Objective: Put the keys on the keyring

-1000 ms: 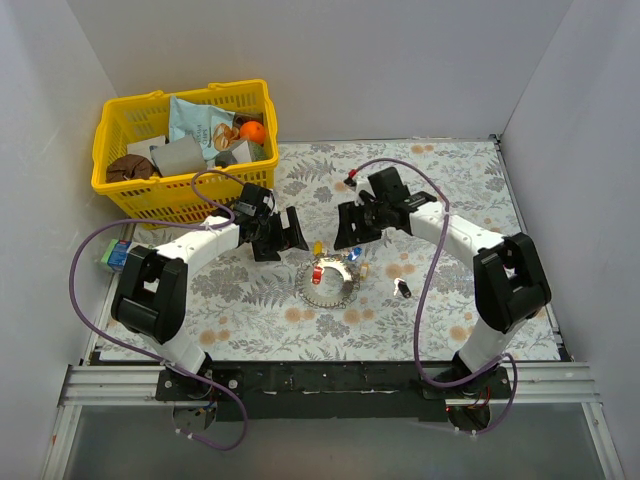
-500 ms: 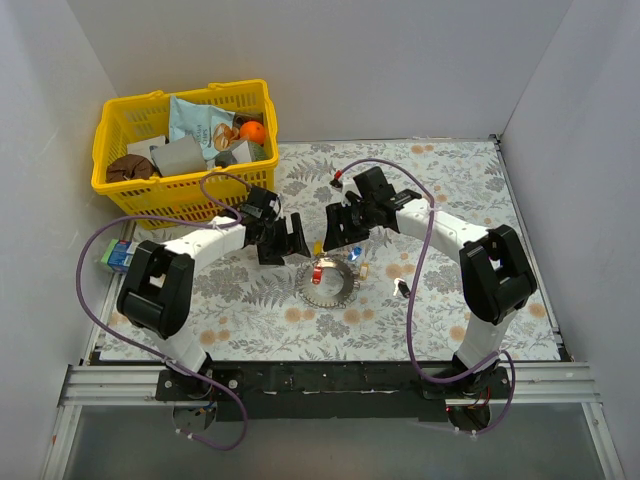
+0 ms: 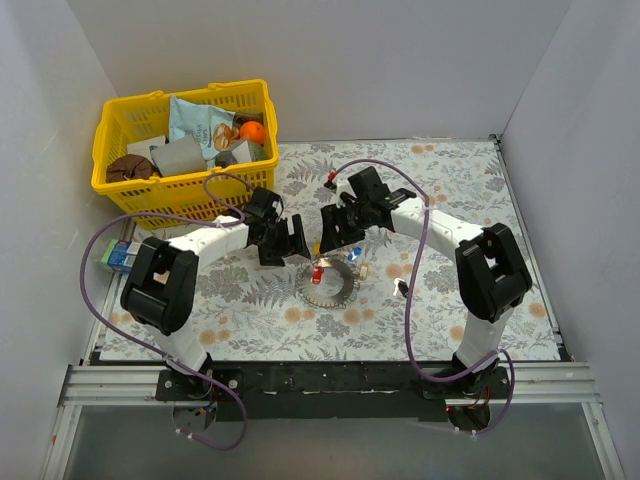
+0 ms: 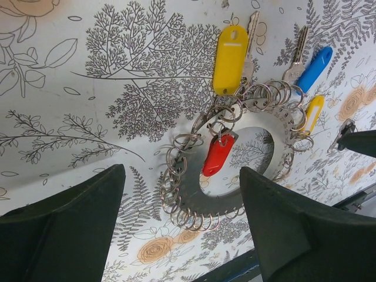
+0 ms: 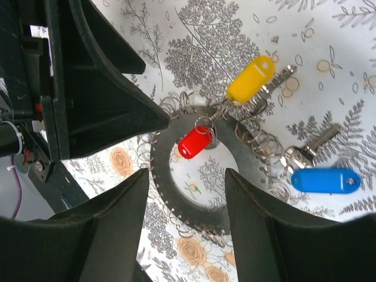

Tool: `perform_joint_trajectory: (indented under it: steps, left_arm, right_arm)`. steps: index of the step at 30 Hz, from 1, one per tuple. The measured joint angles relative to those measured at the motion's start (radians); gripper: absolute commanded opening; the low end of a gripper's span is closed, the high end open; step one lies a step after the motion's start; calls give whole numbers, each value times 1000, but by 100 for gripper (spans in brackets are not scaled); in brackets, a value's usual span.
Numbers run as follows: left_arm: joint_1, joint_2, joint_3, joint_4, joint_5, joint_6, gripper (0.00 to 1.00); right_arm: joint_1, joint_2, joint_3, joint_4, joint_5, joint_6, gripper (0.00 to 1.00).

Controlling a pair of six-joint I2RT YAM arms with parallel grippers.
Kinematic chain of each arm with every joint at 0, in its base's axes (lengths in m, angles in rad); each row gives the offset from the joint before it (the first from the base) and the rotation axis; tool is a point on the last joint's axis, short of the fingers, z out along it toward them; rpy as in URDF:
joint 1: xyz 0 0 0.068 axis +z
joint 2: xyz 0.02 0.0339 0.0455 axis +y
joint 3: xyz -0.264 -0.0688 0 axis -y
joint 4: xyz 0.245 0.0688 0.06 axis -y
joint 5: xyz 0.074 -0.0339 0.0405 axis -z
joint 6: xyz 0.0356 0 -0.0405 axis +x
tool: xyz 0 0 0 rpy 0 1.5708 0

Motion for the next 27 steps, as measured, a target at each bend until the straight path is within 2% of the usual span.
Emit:
perform_joint_trajectory:
  steps: [15, 23, 27]
  left_arm:
    - [79, -109, -50, 11, 9, -21, 79]
    - [220, -200, -148, 54, 125, -55, 80]
    - [240, -206, -158, 62, 156, -61, 80]
  right_arm:
    - [72, 129, 179, -68, 20, -50, 60]
    - [105, 277, 323, -139, 50, -77, 54]
    - [128, 326, 379, -165, 65, -88, 51]
